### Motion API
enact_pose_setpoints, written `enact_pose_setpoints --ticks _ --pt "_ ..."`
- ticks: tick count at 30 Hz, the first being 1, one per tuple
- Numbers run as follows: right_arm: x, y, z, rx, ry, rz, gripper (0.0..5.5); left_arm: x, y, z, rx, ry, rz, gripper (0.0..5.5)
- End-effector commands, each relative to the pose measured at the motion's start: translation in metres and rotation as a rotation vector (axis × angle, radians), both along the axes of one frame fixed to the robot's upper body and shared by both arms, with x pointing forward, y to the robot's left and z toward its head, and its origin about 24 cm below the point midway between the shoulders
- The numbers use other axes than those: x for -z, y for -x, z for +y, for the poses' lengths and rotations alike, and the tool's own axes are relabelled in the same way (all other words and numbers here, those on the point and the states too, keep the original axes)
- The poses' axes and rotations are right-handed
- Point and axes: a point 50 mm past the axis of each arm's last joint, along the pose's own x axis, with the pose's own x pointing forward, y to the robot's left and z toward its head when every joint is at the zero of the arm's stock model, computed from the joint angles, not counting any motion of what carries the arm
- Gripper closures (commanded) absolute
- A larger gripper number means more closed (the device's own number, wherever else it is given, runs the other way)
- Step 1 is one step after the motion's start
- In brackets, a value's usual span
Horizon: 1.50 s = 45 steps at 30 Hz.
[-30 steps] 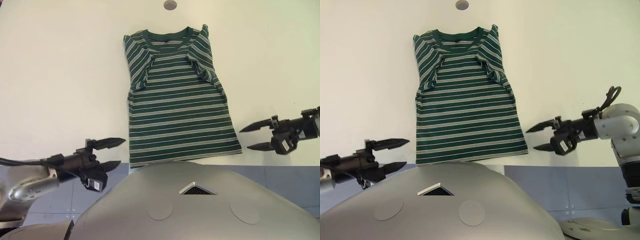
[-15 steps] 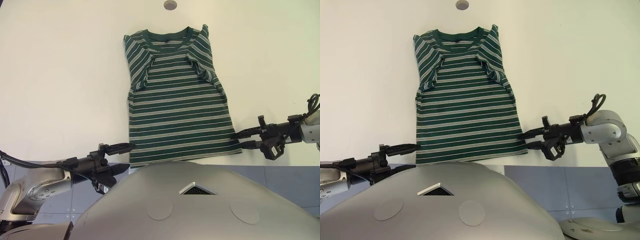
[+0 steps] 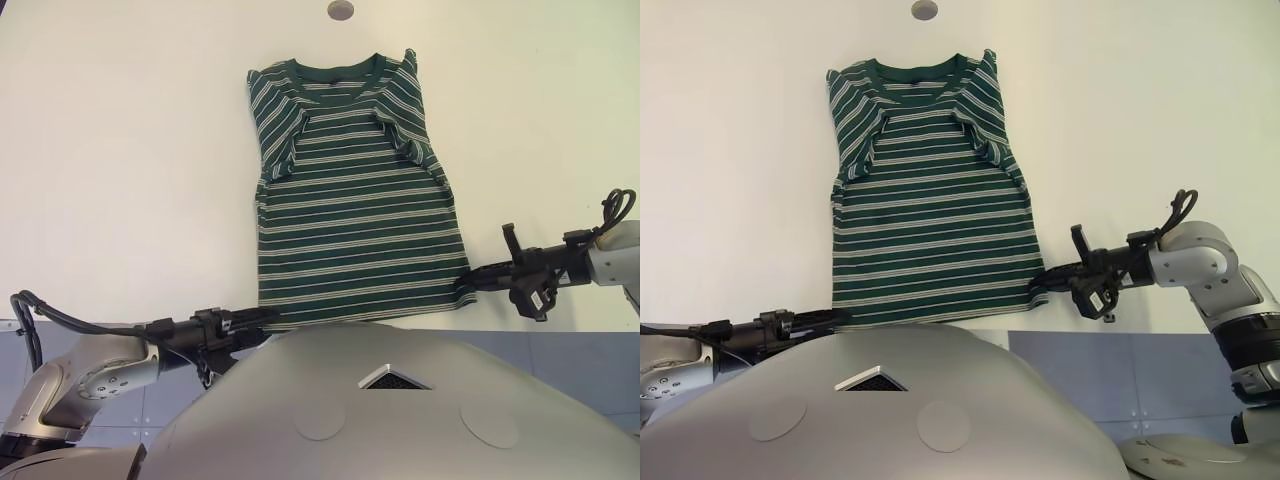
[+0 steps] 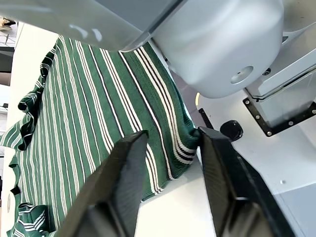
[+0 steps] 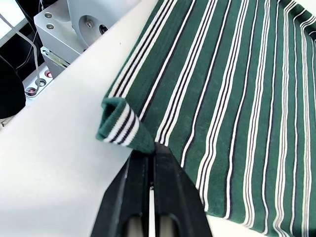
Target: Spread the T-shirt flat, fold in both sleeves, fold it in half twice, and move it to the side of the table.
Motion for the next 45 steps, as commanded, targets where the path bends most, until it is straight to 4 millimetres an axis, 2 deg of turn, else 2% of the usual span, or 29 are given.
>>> enact_pose_setpoints --ticks 1,5,8,11,13,14,16,18,21,25,30,32,34,36,37,39,41,43,45 --pt "0.003 0.002 -0.002 -0.007 0.042 0.026 5.5 0.003 -0.002 0.004 -0.048 0.002 0.044 4.46" --pt "0.001 0.005 -0.001 -0.005 0.032 0.077 5.5 -0.001 -0.01 0.008 -0.206 0.081 0.162 5.47" --pt "-0.022 -0.005 0.004 0.114 0.006 0.246 5.5 -0.022 -0.025 0.013 -0.364 0.192 0.311 5.49" --pt "-0.053 -0.02 0.007 0.219 0.002 0.454 5.5 -0.048 -0.05 0.021 -0.429 0.25 0.399 5.49" --pt "-0.071 -0.054 0.009 0.322 -0.049 0.497 5.5 -0.066 -0.089 0.032 -0.49 0.305 0.339 5.49" --pt "-0.079 -0.078 0.01 0.393 -0.104 0.477 5.5 -0.073 -0.112 0.036 -0.514 0.336 0.289 5.49" --pt "-0.088 -0.143 0.01 0.593 -0.24 0.379 5.5 -0.085 -0.171 0.046 -0.597 0.396 0.161 5.49" --pt "-0.088 -0.186 0.014 0.731 -0.287 0.314 5.5 -0.088 -0.214 0.051 -0.665 0.425 0.113 5.49" --pt "-0.085 -0.222 0.023 0.907 -0.332 0.262 5.5 -0.078 -0.263 0.053 -0.754 0.421 0.11 5.49" --pt "-0.074 -0.239 0.04 1.013 -0.337 0.233 5.5 -0.065 -0.304 0.042 -0.836 0.411 0.116 5.49" --pt "-0.047 -0.241 0.047 1.121 -0.247 0.191 5.5 -0.044 -0.323 0.017 -0.87 0.402 0.153 5.49" --pt "-0.039 -0.242 0.046 1.199 -0.212 0.147 5.13 -0.035 -0.326 0.013 -0.917 0.403 0.166 5.5" --pt "-0.036 -0.245 0.043 1.321 -0.199 0.09 4.6 -0.032 -0.328 0.018 -0.999 0.419 0.173 4.91" --pt "-0.033 -0.248 0.04 1.418 -0.195 0.029 4.23 -0.032 -0.329 0.025 -1.07 0.44 0.176 4.59" --pt "-0.036 -0.251 0.046 1.422 -0.22 -0.044 4.05 -0.036 -0.331 0.034 -1.142 0.516 0.199 4.4" --pt "-0.047 -0.257 0.068 1.345 -0.338 -0.143 3.71 -0.043 -0.33 0.051 -1.24 0.667 0.241 4.11" --pt "-0.052 -0.252 0.098 1.206 -0.485 -0.128 3.34 -0.047 -0.325 0.067 -1.278 0.782 0.234 3.78" --pt "-0.049 -0.231 0.13 1.038 -0.572 -0.081 3.24 -0.05 -0.316 0.075 -1.25 0.831 0.161 3.38" --pt "-0.037 -0.196 0.164 0.928 -0.566 -0.038 3.24 -0.061 -0.3 0.074 -1.208 0.913 0.063 3.33"
